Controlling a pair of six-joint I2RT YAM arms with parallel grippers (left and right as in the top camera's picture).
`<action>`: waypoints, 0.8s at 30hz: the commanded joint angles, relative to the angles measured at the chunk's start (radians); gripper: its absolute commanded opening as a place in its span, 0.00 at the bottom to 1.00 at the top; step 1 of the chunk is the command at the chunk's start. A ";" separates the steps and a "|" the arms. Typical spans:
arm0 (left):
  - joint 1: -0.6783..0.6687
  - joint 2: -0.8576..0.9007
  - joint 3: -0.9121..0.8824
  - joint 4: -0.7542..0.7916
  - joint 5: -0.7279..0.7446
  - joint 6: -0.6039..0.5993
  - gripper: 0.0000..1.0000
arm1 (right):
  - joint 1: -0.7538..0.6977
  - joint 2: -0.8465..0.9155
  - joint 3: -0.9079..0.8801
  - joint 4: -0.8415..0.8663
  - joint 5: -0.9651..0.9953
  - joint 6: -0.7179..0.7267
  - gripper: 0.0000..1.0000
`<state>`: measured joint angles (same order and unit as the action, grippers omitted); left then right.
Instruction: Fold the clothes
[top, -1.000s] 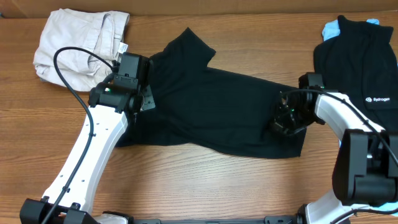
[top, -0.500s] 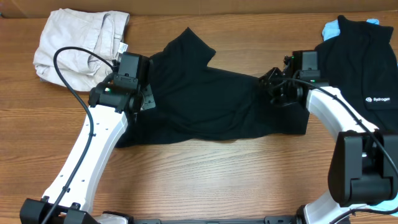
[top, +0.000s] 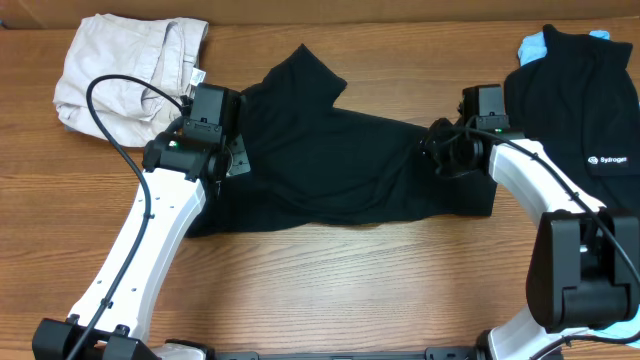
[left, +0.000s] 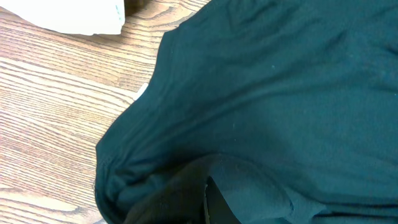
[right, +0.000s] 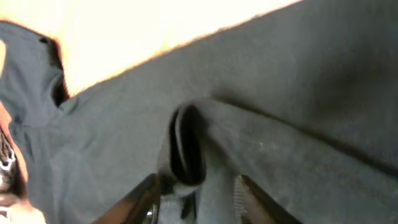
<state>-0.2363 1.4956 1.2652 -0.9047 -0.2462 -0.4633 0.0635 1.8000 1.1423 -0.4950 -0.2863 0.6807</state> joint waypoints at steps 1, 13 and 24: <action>-0.006 0.010 0.020 0.000 0.004 0.019 0.04 | 0.021 -0.006 -0.015 0.046 0.033 0.000 0.32; -0.006 0.010 0.020 -0.003 0.004 0.019 0.04 | 0.035 0.038 -0.021 0.149 0.048 0.027 0.15; -0.006 0.010 0.020 -0.003 0.004 0.023 0.04 | 0.053 0.097 -0.020 0.156 0.050 0.030 0.14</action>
<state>-0.2363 1.4956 1.2652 -0.9085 -0.2462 -0.4633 0.1261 1.8912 1.1278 -0.3367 -0.2504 0.7071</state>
